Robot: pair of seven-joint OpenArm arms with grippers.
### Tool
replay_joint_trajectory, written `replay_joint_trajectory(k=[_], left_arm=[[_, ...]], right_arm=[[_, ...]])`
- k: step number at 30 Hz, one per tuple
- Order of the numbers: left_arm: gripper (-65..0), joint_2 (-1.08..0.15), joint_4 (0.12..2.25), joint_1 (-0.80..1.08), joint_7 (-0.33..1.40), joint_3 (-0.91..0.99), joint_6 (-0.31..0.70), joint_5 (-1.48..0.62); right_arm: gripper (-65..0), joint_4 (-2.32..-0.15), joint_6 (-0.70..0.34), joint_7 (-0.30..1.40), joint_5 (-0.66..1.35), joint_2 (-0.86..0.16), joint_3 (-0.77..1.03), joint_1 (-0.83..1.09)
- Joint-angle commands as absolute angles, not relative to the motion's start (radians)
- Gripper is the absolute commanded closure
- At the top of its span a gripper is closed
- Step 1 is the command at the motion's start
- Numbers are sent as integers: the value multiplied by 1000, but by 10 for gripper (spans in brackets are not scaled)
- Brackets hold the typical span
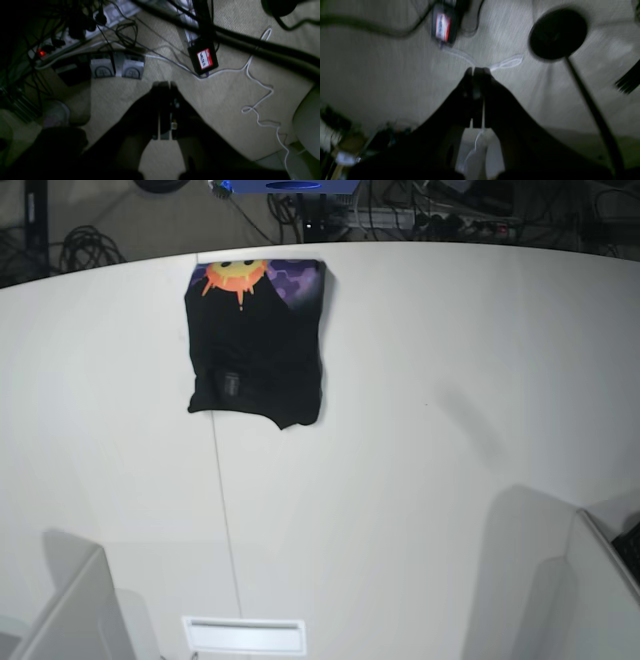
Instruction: Fold the T-shirt properly
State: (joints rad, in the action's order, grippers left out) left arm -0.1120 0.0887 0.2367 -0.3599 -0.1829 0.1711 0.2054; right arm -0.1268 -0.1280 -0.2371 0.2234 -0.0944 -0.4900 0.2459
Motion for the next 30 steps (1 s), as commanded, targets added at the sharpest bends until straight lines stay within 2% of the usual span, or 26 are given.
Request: replay_joint_trajectory(k=[1,12,30], left_arm=[[0,-122,87,232,-371,-182,173,205],[0,-125,160,228,-378,-183,173,205],[0,-150,159,225,-377,-188,173,213]], right_arm=[[0,-122,-128,-252,222,-101,-487,260],[0,-125,-124,-255,222,-101,-487,245],[0,-127,-124,-257,222,-93,-486,255]])
